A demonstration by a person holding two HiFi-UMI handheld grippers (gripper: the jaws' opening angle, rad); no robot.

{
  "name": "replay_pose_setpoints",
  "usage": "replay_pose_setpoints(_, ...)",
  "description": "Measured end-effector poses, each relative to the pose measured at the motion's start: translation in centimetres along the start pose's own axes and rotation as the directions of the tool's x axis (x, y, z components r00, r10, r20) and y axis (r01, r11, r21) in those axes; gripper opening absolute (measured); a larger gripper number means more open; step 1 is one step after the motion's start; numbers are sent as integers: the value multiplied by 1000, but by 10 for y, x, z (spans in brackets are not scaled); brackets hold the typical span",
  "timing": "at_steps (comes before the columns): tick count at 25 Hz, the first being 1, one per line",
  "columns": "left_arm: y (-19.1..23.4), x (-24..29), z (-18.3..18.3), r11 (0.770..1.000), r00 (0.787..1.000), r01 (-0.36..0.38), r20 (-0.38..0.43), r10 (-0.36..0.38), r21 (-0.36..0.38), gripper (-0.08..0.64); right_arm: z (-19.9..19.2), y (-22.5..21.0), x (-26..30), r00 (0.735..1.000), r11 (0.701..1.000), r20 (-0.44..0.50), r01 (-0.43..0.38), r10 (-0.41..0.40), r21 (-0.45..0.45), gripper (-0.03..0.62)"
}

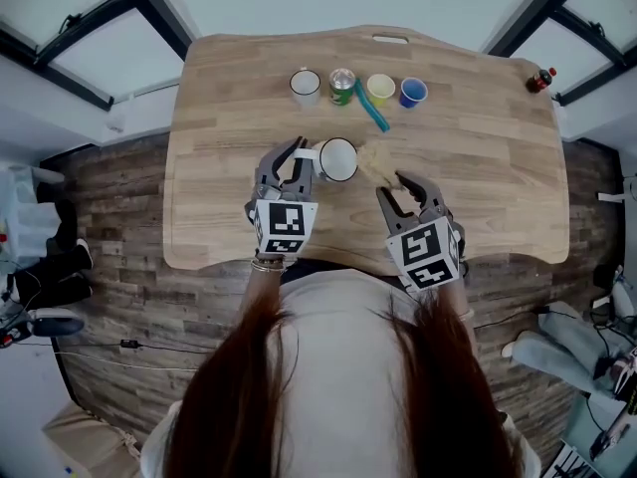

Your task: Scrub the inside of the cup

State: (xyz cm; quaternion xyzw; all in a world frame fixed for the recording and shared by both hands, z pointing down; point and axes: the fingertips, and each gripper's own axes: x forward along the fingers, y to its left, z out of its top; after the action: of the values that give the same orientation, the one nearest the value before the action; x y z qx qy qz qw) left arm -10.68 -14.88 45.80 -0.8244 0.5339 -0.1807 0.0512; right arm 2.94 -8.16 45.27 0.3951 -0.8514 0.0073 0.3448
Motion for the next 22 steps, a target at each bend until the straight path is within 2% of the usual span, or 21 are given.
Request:
replay_pose_setpoints(12, -6, 4, 5, 997, 999, 20, -26, -18, 72, 29, 1, 10, 8, 997, 987, -71, -25, 14, -160, 132)
replay_pose_setpoints(22, -14, 6, 7, 992, 998, 40, -51, -35, 121, 29, -3, 14, 16, 990, 957, -139, -50, 10, -287, 132)
